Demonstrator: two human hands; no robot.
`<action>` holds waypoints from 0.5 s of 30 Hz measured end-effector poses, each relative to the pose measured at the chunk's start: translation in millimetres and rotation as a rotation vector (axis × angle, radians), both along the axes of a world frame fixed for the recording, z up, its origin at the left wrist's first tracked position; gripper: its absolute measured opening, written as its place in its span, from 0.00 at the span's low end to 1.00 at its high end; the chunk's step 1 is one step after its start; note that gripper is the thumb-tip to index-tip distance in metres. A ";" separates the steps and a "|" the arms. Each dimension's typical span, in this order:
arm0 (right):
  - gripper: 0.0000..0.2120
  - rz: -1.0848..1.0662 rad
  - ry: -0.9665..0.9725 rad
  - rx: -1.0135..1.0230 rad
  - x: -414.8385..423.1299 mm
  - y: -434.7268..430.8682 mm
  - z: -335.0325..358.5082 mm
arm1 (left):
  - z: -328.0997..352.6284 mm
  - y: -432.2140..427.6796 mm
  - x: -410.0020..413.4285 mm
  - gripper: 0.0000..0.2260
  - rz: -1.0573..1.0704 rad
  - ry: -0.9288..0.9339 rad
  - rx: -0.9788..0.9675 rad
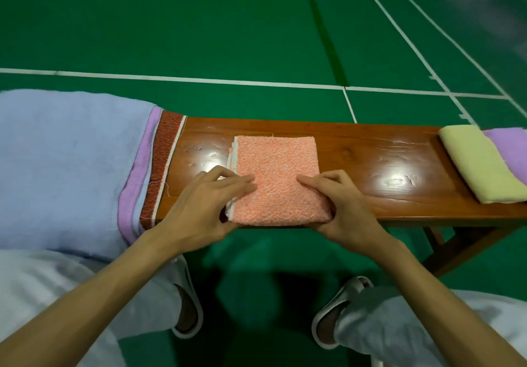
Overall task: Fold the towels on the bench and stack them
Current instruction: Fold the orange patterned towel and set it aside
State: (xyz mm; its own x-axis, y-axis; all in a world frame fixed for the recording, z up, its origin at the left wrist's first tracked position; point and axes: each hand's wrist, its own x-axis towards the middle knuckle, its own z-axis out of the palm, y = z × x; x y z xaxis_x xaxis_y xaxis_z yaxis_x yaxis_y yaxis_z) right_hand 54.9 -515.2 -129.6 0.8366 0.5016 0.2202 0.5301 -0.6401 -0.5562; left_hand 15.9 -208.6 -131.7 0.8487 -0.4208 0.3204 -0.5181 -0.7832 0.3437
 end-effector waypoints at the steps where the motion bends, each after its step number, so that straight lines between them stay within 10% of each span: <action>1: 0.39 -0.014 0.057 0.029 2.4 -1.1 3.8 | 1.3 0.5 0.1 0.29 0.004 -0.011 -0.033; 7: 0.12 0.035 0.164 0.191 22.3 0.4 15.9 | 7.1 2.2 10.5 0.12 0.076 0.163 -0.392; 15: 0.09 -0.219 0.558 0.532 37.4 20.8 28.1 | 22.7 -14.4 38.9 0.11 0.430 0.516 -0.702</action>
State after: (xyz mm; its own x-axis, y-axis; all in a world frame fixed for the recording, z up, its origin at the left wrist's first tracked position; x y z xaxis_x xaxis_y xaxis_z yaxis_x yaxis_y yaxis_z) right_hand 92.2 -494.4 -101.5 0.9610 0.2591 -0.0966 -0.0234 -0.2718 -0.9621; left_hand 54.8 -223.0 -109.0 0.9918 0.1035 -0.0746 0.1102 -0.4007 0.9095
